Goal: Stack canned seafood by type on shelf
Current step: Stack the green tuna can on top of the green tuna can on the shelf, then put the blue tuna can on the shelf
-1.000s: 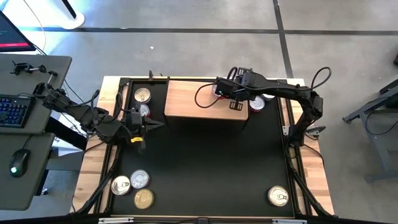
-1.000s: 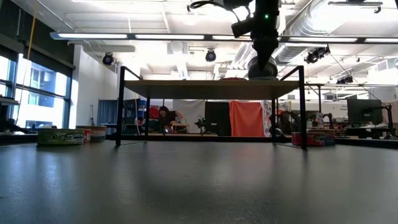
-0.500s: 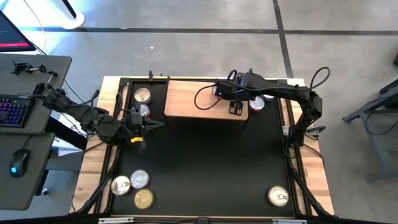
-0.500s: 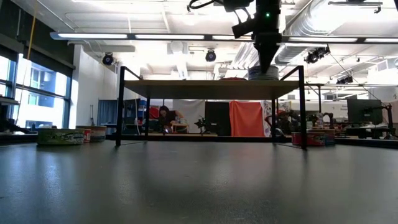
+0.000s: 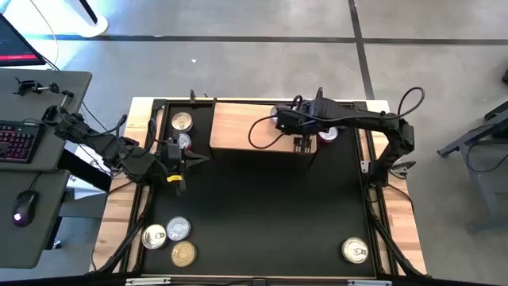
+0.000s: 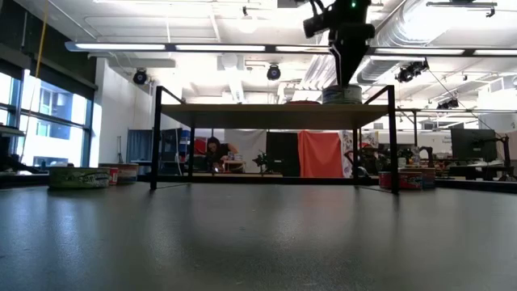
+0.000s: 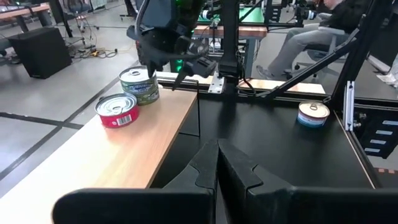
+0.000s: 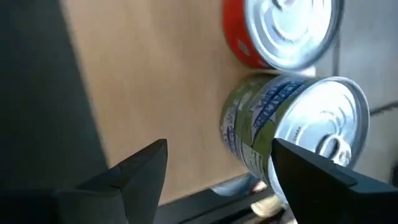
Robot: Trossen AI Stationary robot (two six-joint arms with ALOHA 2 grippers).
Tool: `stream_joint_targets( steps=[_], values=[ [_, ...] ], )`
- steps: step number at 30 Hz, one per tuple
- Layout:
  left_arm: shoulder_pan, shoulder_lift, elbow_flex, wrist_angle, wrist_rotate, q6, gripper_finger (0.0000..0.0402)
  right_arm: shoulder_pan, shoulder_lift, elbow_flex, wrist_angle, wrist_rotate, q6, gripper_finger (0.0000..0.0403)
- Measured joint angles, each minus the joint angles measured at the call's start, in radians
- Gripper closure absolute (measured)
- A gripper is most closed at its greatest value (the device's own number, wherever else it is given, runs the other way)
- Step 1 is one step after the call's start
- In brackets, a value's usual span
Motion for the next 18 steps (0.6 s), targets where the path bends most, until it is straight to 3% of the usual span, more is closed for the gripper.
stream_joint_targets(
  steps=[13,15,18],
  values=[
    [0.0,0.0,0.0,0.002,0.0,0.026,0.0401,0.021,-0.1,0.0,0.073,-0.01,0.062,0.0126],
    [0.0,0.0,0.0,0.002,0.0,0.026,0.0401,0.023,-0.11,0.0,0.101,-0.08,0.106,0.0126],
    [0.001,0.002,0.0,0.001,-0.001,0.026,0.0401,0.039,-0.117,0.001,0.159,-0.271,0.233,0.0126]
  ],
)
